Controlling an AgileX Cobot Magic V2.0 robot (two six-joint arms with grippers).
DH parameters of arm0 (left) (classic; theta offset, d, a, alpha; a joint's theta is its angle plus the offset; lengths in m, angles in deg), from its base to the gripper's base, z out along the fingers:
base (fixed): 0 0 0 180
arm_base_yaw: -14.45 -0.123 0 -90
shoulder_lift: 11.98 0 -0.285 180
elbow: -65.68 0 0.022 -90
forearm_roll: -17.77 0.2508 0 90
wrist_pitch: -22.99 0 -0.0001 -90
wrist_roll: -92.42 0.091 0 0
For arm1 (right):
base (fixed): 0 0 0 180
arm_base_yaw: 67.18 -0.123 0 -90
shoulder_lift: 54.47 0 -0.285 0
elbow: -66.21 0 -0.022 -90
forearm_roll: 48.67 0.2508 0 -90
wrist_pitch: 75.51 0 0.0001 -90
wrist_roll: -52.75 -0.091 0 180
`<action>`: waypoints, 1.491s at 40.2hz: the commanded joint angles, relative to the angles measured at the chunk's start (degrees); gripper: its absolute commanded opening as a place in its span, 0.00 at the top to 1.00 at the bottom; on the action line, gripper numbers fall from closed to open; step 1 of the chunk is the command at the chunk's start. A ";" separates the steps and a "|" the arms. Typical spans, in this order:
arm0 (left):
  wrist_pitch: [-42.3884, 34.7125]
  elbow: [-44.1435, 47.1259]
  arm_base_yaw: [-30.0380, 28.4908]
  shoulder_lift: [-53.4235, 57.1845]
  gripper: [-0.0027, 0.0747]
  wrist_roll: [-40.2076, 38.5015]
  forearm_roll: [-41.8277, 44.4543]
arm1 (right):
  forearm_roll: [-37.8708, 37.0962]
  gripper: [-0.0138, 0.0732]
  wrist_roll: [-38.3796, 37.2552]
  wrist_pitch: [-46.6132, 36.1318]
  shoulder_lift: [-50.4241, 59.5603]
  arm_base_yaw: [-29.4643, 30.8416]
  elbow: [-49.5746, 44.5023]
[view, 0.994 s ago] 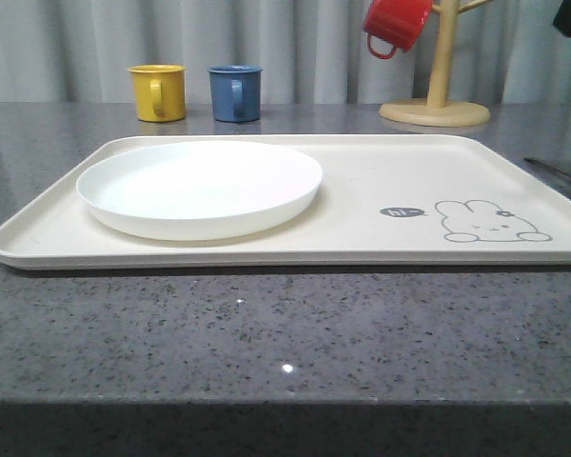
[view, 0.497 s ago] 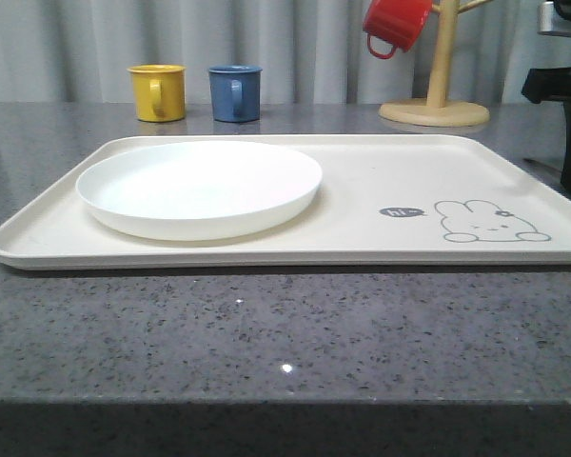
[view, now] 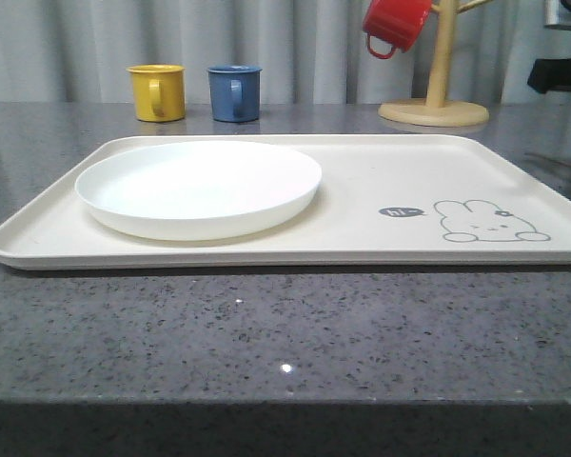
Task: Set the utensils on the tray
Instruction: 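Grasp the steel fork with the right gripper and lift it, then lower the fork onto the tray beside the plate and release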
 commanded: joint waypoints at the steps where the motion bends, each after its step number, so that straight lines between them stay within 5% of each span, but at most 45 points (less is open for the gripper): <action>1: -5.00 -1.36 -0.16 -0.72 0.99 -0.53 -0.50 | -1.97 0.84 -3.78 2.13 4.66 -1.25 4.56; 11: -5.00 -1.36 -0.16 -0.72 0.99 -0.53 -0.50 | -9.48 0.84 -17.33 9.99 4.88 -13.59 13.57; 24: -5.00 -1.36 -0.16 -0.72 0.99 -0.53 -0.50 | -8.88 0.84 -28.86 3.30 -0.29 -27.74 15.87; 48: -5.00 -1.36 -0.16 -0.72 0.99 -0.53 -0.50 | -7.00 0.83 -31.25 4.44 -11.10 -28.39 20.34; 60: -5.00 -1.36 -0.16 -0.72 0.99 -0.53 -0.50 | -6.42 0.53 -31.31 5.84 -11.10 -28.39 20.71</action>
